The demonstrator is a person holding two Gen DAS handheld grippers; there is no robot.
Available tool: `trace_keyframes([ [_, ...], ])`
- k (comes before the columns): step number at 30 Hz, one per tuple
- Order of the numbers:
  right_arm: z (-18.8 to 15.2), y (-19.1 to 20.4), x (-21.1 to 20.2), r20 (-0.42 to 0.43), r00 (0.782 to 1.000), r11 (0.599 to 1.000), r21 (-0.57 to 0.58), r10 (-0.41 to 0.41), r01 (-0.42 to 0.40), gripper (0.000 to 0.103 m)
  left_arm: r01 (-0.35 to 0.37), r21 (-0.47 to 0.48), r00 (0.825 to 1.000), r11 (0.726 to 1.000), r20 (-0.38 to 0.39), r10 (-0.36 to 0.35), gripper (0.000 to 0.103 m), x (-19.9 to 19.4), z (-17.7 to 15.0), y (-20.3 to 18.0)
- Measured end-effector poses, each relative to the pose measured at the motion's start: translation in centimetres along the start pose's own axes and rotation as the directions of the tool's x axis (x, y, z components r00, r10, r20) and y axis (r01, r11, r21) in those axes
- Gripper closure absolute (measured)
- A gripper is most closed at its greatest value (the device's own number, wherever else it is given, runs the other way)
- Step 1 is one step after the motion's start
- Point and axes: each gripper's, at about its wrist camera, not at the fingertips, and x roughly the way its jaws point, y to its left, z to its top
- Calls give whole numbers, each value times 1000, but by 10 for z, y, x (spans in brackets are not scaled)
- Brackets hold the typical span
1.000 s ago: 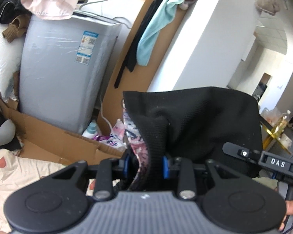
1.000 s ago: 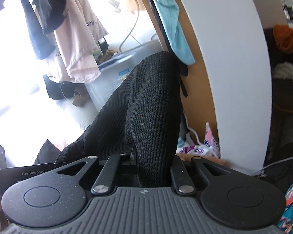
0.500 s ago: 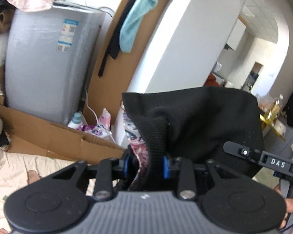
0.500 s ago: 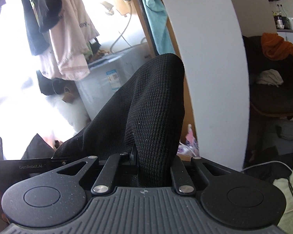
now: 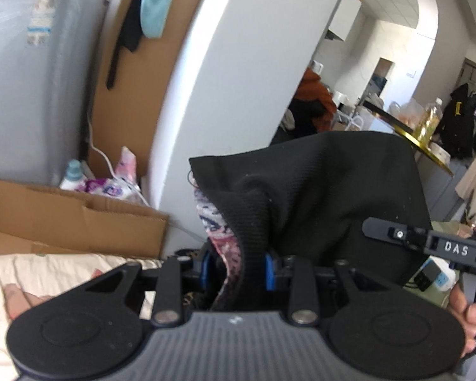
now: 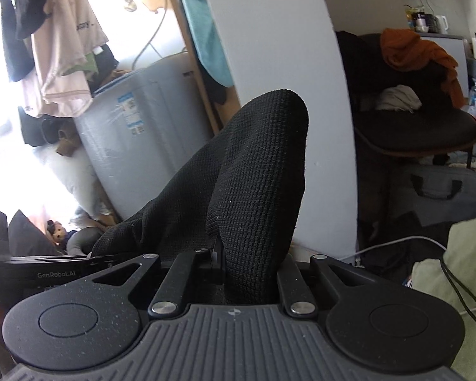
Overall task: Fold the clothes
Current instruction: 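Lift the folded black garment with both grippers and swing it over the bed edge, then lower the black garment with both grippers onto the leopard-print pile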
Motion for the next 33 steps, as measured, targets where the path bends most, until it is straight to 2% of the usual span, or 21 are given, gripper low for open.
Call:
trace_keyframes([
  [17,-65,-70,62,-45,991,992,26,-123,124,94,84,-3,992,997,-91,-83,69,105,-63,13],
  [27,-117,-120,111,-116,970,975,27,-215,219,94,129,-23,982,991,-138,-131,69,177,-117,31],
  [33,-150,-141,142,-163,952,965,8,-258,263,94,136,-93,974,986,-169,-150,69,215,-152,49],
])
